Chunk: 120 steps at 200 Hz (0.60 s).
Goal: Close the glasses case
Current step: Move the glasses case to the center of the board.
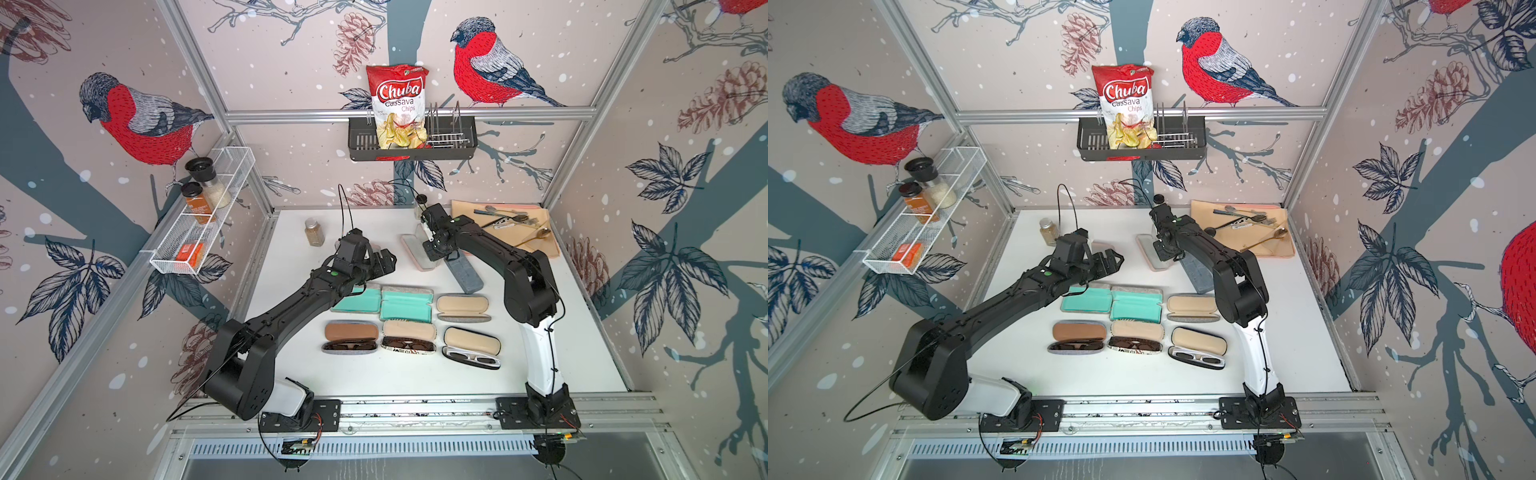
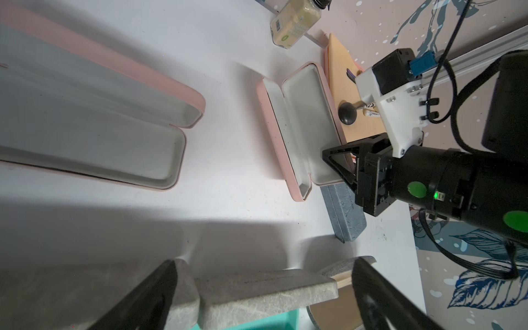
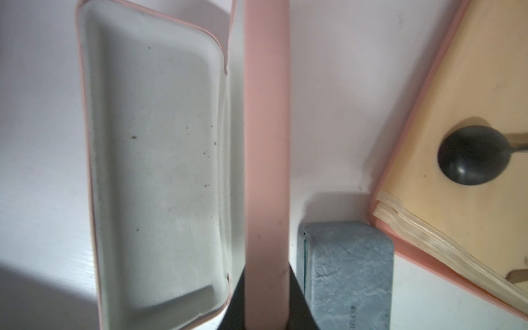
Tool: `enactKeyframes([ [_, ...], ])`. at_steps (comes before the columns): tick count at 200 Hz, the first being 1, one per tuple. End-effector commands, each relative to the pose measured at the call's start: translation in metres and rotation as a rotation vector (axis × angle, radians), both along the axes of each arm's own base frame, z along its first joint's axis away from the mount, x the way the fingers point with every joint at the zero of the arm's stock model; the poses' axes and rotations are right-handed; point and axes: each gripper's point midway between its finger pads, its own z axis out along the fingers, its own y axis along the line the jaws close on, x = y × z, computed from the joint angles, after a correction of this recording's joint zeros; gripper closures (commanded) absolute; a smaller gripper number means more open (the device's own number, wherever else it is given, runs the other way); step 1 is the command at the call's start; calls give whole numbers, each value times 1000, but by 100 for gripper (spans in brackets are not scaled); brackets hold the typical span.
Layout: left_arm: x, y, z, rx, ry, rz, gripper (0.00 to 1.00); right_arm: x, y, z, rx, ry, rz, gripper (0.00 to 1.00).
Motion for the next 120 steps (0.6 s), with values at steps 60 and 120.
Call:
enactKeyframes([
  [60,15,-21,13,-68,-33,-55,5,4,-30,-8,-107,-10,-98,89],
  [120,15,-25,5,-68,-18,-62,5,-2,-31,-17,-118,12,-105,84],
])
